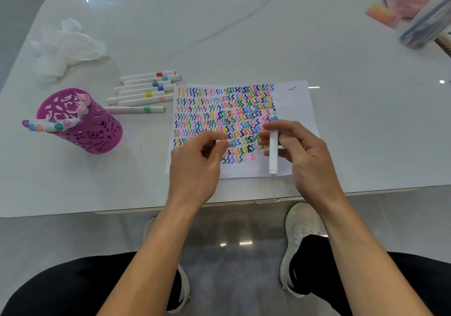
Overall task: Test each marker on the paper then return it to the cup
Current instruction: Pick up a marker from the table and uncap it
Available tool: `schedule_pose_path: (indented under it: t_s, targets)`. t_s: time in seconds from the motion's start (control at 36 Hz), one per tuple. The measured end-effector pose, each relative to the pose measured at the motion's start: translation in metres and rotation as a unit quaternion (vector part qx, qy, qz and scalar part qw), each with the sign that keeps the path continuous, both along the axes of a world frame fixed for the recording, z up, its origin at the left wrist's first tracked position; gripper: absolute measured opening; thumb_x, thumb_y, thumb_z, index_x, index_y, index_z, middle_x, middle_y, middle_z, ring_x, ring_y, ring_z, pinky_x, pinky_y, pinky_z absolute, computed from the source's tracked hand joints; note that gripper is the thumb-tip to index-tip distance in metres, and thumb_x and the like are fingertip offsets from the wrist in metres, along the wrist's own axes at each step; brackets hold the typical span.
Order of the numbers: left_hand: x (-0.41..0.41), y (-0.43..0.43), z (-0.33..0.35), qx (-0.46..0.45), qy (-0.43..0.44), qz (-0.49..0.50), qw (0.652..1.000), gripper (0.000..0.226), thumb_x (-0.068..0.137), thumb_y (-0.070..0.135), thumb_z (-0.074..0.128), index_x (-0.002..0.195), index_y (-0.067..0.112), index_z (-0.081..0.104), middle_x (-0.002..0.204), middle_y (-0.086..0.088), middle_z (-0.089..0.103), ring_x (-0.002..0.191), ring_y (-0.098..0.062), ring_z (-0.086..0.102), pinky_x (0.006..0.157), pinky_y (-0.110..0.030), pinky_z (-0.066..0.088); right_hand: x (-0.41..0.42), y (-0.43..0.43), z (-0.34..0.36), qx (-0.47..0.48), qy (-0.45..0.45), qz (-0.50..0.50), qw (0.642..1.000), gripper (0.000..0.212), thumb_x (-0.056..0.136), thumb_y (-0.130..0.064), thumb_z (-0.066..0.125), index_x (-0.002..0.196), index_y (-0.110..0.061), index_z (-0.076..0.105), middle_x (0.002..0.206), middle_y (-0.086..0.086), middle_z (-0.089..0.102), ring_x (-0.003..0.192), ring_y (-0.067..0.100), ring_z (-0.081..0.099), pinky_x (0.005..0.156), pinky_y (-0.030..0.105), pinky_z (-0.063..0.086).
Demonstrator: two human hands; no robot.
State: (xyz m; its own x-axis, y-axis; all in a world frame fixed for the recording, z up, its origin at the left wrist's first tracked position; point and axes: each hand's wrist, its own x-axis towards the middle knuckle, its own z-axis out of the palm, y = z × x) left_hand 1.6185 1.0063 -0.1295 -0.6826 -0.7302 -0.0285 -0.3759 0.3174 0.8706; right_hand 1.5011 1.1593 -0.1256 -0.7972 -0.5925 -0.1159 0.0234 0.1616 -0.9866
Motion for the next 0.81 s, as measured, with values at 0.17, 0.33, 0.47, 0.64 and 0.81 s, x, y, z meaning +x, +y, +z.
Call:
schedule_pose_path:
  t_s: [0.17, 0.33, 0.47, 0.64, 0.81]
  targets:
    - [-0.001, 0.001, -0.004, -0.054, -0.016, -0.010, 0.998, 0.007, 0.093, 0.026, 0.072, 0.099, 0.027, 0.076, 0.080, 0.019, 0.069, 0.077, 0.001, 0.063, 0.067, -0.004, 0.042, 0.001, 0.003, -0.004, 0.031, 0.033, 0.029, 0.999, 0.022, 0.091, -0.011, 0.079, 0.108, -0.022, 0.071, 0.090, -0.002, 0.075, 0.087, 0.017, 0.072, 0.076, 0.031, 0.058]
    - [-0.002, 0.003, -0.011, -0.136, -0.032, -0.028, 0.990, 0.011, 0.092, 0.025, 0.073, 0.099, 0.022, 0.080, 0.092, 0.009, 0.069, 0.083, -0.010, 0.063, 0.080, -0.027, 0.052, 0.006, 0.002, -0.008, 0.017, 0.015, -0.013, 1.000, 0.017, 0.105, -0.030, 0.062, 0.095, -0.021, 0.072, 0.066, 0.005, 0.066, 0.055, 0.019, 0.056, 0.051, 0.023, 0.043]
    - [-0.003, 0.003, -0.015, -0.148, -0.053, -0.030, 0.987, 0.012, 0.090, 0.024, 0.075, 0.101, 0.021, 0.080, 0.091, 0.008, 0.065, 0.086, -0.014, 0.062, 0.079, -0.025, 0.049, 0.007, 0.002, -0.016, 0.018, -0.015, -0.030, 0.999, 0.007, 0.094, -0.015, 0.071, 0.100, -0.015, 0.067, 0.068, 0.010, 0.068, 0.054, 0.021, 0.058, 0.048, 0.029, 0.046]
    - [-0.003, 0.001, -0.016, -0.150, -0.069, -0.027, 0.986, 0.014, 0.092, 0.026, 0.073, 0.101, 0.019, 0.080, 0.093, 0.008, 0.065, 0.088, -0.012, 0.060, 0.079, -0.021, 0.044, 0.009, 0.002, -0.022, 0.057, 0.006, -0.050, 0.997, 0.019, 0.089, -0.015, 0.075, 0.081, -0.013, 0.058, 0.071, 0.010, 0.069, 0.057, 0.019, 0.062, 0.049, 0.030, 0.048]
    - [-0.003, 0.001, -0.016, -0.148, -0.076, -0.024, 0.986, 0.015, 0.093, 0.028, 0.072, 0.102, 0.020, 0.079, 0.095, 0.008, 0.065, 0.090, -0.011, 0.060, 0.080, -0.019, 0.043, 0.009, 0.001, -0.022, 0.068, 0.004, -0.045, 0.997, 0.019, 0.093, -0.013, 0.074, 0.086, -0.009, 0.057, 0.071, 0.012, 0.070, 0.055, 0.025, 0.067, 0.049, 0.032, 0.054]
